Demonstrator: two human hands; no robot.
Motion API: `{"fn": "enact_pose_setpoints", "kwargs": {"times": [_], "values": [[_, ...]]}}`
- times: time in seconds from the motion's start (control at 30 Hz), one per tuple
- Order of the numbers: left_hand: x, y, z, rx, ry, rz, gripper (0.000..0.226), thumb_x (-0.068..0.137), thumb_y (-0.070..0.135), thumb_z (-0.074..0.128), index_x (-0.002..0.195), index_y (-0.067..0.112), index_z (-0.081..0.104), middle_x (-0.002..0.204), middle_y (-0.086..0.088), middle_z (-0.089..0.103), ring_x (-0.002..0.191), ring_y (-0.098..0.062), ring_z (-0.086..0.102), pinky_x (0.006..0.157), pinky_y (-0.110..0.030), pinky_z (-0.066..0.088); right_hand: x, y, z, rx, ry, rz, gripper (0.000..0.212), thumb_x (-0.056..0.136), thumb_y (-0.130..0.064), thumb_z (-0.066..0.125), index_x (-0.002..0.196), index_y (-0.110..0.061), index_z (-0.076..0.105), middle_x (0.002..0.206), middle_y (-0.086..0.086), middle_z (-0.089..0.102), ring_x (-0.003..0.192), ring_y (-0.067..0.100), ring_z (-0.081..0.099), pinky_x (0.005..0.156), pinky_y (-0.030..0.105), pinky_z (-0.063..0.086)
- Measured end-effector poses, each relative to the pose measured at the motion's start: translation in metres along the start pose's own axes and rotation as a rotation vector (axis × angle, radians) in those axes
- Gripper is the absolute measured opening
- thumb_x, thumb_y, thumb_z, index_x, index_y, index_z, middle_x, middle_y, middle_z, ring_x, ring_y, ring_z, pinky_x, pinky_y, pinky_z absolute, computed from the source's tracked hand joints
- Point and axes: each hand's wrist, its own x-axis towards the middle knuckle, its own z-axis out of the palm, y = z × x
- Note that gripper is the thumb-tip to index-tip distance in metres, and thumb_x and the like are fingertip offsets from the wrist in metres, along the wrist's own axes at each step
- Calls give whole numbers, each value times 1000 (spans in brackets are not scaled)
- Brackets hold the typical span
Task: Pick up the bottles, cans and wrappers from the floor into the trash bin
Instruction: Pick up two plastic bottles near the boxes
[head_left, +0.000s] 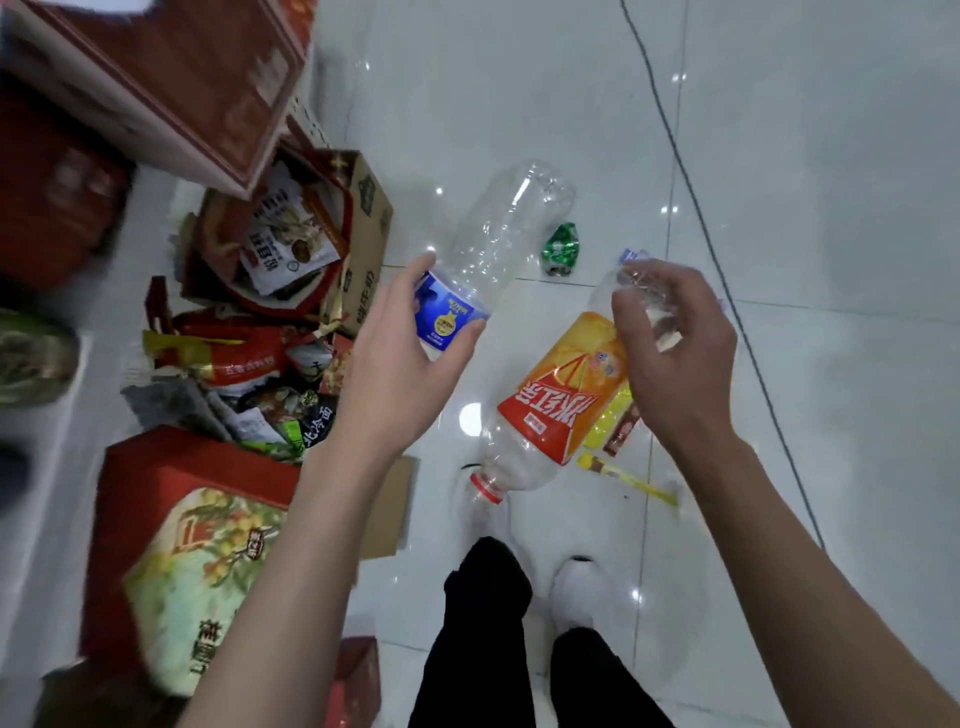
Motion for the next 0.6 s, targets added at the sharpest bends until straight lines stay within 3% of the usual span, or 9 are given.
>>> {"fn": "enact_pose_setpoints", "kwargs": {"times": [0.1,0.27,0.53,0.6], "values": [[-31,62,-39,23,-5,17,70,90,45,70,149,30,36,135,13,49,119,-3,55,104,-39,50,-16,-66,-45,28,6,-2,40,91,-47,57,118,-19,68,116,-2,69,106,8,64,76,15,46],[-86,138,-82,-37,22,26,69,90,43,72,149,31,37,134,10,52,118,-2,56,103,-36,51,-59,-144,-110,40,33,-46,31,91,-45,55,114,-26,65,114,-3,68,103,-1,61,77,6,42],[-167,182,-81,-45,-23,118,72,88,42,74,149,26,39,132,16,50,119,0,54,106,-34,48,-150,-159,-181,49,195,-43,29,91,-46,57,114,-29,63,113,-8,67,103,-5,61,84,17,47],[-192,181,-72,-46,-57,144,71,88,41,74,149,25,40,132,14,51,119,-1,54,105,-24,46,-180,-154,-194,54,237,-20,30,90,-47,57,114,-28,63,111,-8,67,103,-4,62,81,14,46]]}}
